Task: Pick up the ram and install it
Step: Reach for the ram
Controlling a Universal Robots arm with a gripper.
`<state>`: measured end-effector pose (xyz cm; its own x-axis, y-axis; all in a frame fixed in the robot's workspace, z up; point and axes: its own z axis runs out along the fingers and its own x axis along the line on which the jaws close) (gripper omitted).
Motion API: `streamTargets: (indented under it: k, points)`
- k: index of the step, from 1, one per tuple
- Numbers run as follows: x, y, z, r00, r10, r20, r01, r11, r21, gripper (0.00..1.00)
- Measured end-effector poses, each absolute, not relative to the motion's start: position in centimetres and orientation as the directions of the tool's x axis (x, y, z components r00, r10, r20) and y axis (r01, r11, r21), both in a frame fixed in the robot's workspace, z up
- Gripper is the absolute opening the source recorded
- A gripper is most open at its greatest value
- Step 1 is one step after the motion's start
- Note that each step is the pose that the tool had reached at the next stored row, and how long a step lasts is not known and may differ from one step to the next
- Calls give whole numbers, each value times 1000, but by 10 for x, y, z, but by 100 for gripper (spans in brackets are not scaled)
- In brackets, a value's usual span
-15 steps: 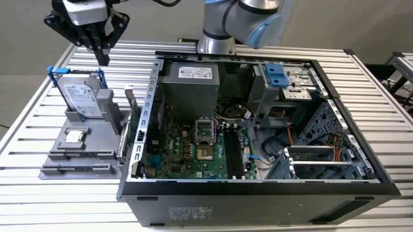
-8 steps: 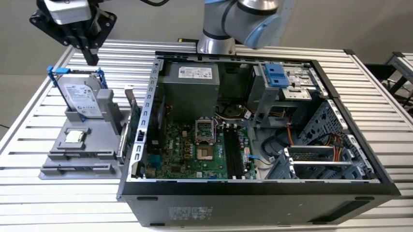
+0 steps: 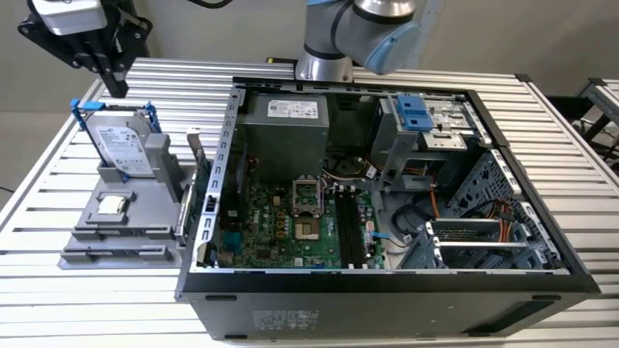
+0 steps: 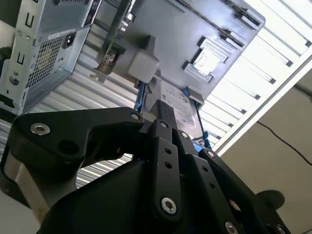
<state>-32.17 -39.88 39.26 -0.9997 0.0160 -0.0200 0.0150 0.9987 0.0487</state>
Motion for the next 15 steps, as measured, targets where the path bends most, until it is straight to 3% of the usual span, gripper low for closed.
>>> streamTargets:
  k: [15]
  points:
    - [-363, -399, 393, -1000, 2, -20, 1, 999, 49, 0]
